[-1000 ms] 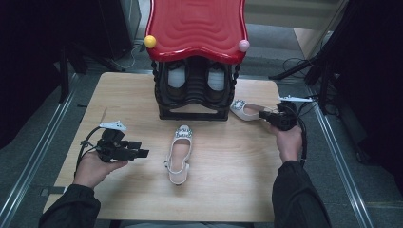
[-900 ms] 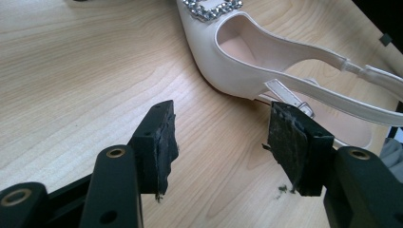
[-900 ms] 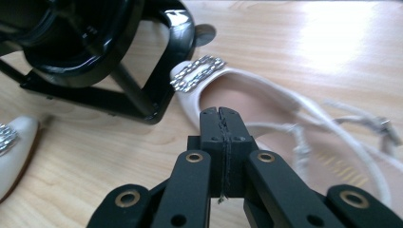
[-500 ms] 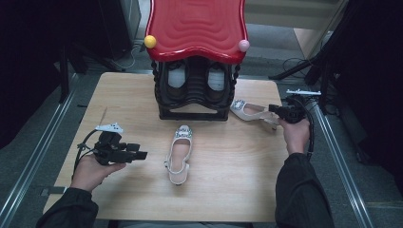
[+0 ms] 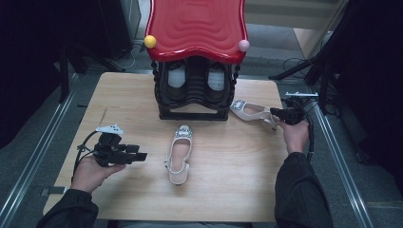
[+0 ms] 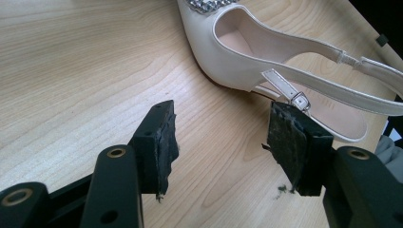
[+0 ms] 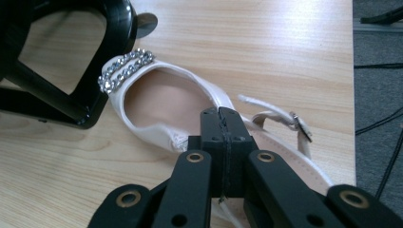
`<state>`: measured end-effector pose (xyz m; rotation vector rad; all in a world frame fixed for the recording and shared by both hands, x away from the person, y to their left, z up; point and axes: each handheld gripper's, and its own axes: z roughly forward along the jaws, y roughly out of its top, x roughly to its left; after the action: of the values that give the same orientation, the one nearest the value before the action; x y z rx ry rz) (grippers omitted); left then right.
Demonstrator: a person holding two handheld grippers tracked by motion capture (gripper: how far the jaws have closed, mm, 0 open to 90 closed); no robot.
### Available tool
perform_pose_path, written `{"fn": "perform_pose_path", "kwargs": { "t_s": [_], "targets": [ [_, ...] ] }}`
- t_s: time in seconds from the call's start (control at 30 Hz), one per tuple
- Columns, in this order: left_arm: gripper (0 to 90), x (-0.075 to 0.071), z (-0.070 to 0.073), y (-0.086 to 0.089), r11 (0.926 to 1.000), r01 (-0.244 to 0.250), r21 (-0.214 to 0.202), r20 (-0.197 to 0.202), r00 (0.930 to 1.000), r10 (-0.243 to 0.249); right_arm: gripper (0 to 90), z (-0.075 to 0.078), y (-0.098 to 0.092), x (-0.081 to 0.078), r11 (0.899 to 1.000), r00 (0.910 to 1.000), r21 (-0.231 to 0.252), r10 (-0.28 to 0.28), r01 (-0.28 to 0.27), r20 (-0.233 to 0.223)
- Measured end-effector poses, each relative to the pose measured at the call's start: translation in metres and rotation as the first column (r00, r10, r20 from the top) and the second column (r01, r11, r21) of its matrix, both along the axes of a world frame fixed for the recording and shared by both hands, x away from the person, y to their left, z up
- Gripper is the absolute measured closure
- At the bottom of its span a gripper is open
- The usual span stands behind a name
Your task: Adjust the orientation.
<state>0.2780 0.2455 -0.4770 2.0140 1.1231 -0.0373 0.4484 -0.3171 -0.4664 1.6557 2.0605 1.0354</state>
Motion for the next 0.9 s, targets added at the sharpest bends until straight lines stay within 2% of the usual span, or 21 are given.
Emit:
{"fn": "perform_pose_path", "kwargs": {
  "t_s": [0.17,0.33,0.5,0.57,0.73,0.9],
  "targets": [
    [43.5,0.000,0.000,0.000,1.0000,0.002,0.001,-0.002,1.0000,-0.002,90.0,-0.003,0.002,-0.003,1.000,1.0000,0.000,0.006,-0.006,-0.006],
    [43.6,0.001,0.000,-0.001,1.0000,0.000,-0.004,0.002,1.0000,0.000,90.0,-0.006,0.003,-0.007,1.000,0.9997,0.029,0.014,-0.013,-0.022],
    [43.6,0.003,0.000,-0.002,1.0000,0.006,-0.001,0.004,1.0000,-0.006,90.0,-0.006,0.007,-0.011,0.999,0.9992,0.026,0.034,-0.034,-0.022],
    [43.6,0.003,0.000,-0.003,1.0000,0.007,-0.002,0.002,1.0000,-0.007,90.0,-0.006,0.007,-0.012,0.999,0.9992,0.042,0.035,-0.034,-0.021],
    [43.6,0.006,0.000,-0.004,0.9999,0.015,0.000,0.003,0.9999,-0.015,90.0,-0.006,0.013,-0.016,0.998,0.9984,0.047,0.049,-0.048,-0.026],
    [43.5,0.006,0.000,-0.005,0.9998,0.018,-0.004,0.001,0.9998,-0.018,90.0,-0.006,0.021,-0.019,0.996,0.9979,0.072,0.058,-0.056,-0.027]
  ]
}}
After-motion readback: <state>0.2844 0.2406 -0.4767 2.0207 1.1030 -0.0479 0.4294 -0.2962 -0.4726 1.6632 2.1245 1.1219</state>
